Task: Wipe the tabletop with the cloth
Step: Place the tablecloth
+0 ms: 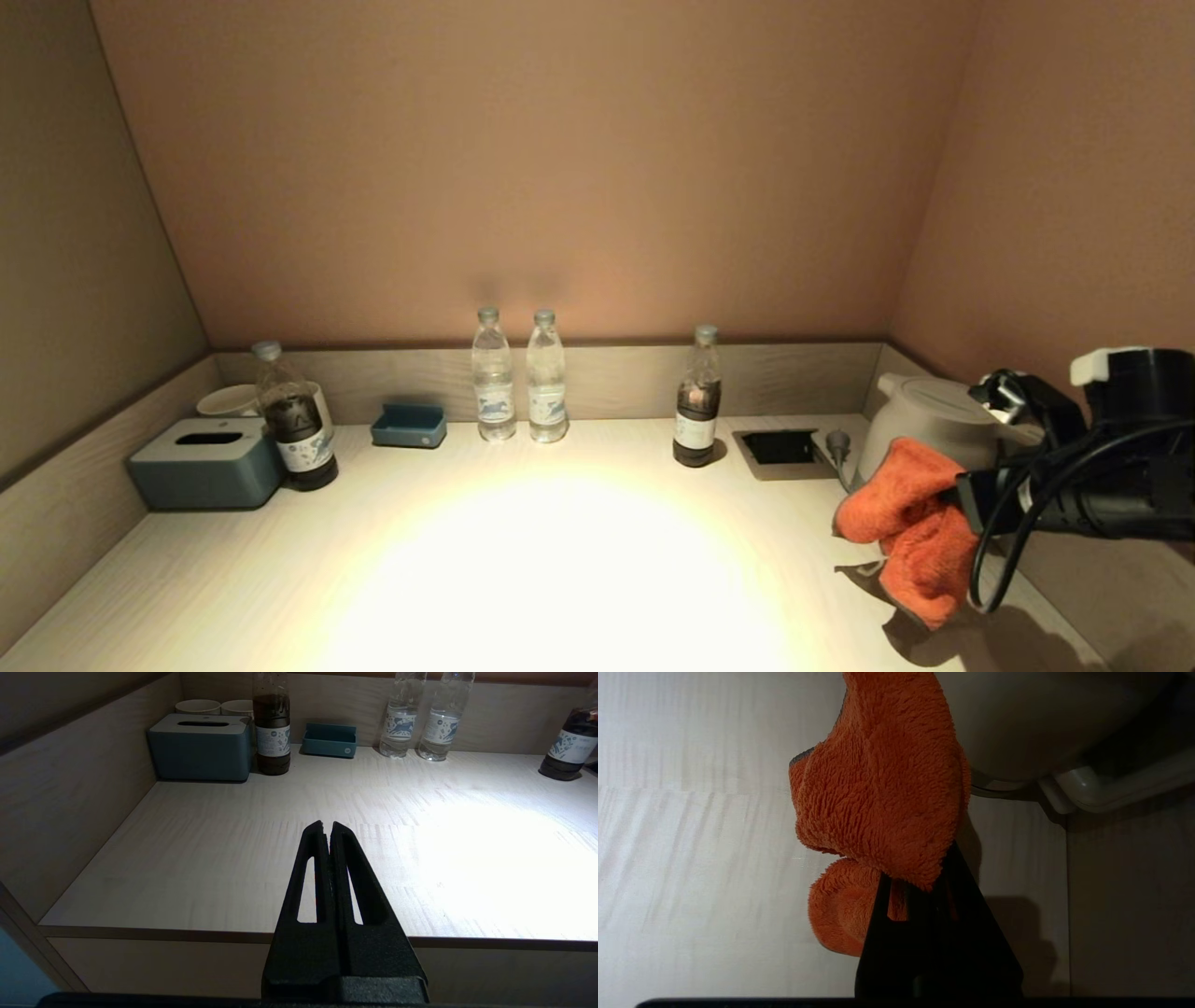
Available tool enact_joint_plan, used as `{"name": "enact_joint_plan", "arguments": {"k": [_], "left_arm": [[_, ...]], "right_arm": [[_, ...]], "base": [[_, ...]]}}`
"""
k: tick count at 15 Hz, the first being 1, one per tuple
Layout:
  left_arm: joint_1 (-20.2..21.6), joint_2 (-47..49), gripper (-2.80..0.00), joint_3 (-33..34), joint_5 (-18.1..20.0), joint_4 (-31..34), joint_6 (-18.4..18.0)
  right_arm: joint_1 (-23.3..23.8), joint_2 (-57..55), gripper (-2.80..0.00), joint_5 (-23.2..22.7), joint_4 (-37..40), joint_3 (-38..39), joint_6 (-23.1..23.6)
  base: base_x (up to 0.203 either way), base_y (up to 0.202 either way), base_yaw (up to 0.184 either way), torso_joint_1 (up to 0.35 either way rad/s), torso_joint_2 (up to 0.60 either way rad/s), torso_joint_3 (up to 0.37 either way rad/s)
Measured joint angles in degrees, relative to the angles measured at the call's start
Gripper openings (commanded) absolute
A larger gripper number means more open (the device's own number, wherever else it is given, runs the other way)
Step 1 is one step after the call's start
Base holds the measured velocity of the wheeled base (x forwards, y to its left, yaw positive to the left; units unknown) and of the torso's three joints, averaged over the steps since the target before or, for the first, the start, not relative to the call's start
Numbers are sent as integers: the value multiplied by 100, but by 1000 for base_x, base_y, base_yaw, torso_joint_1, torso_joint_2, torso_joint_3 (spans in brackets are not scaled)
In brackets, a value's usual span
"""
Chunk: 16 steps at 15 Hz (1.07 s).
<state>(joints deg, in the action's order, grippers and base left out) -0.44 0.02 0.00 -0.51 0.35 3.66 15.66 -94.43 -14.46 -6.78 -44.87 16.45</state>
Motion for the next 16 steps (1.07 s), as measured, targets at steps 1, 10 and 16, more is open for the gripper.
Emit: {"name": "enact_joint_plan", "arguments": {"k": [1,10,16], "left_arm": [[-2,0,-280,0,1,0,-1],[0,0,-280,0,-1,-1,0],[0,0,-280,0,0,-1,-2]], "right_arm": [[178,61,-280,65,15,0,-51],[537,-49,-280,757,17,33,-691],[-510,-111,-280,1936,14,63,-1316]], "base": [[0,0,0,0,0,0],[0,0,0,0,0,0],[0,0,0,0,0,0]]}}
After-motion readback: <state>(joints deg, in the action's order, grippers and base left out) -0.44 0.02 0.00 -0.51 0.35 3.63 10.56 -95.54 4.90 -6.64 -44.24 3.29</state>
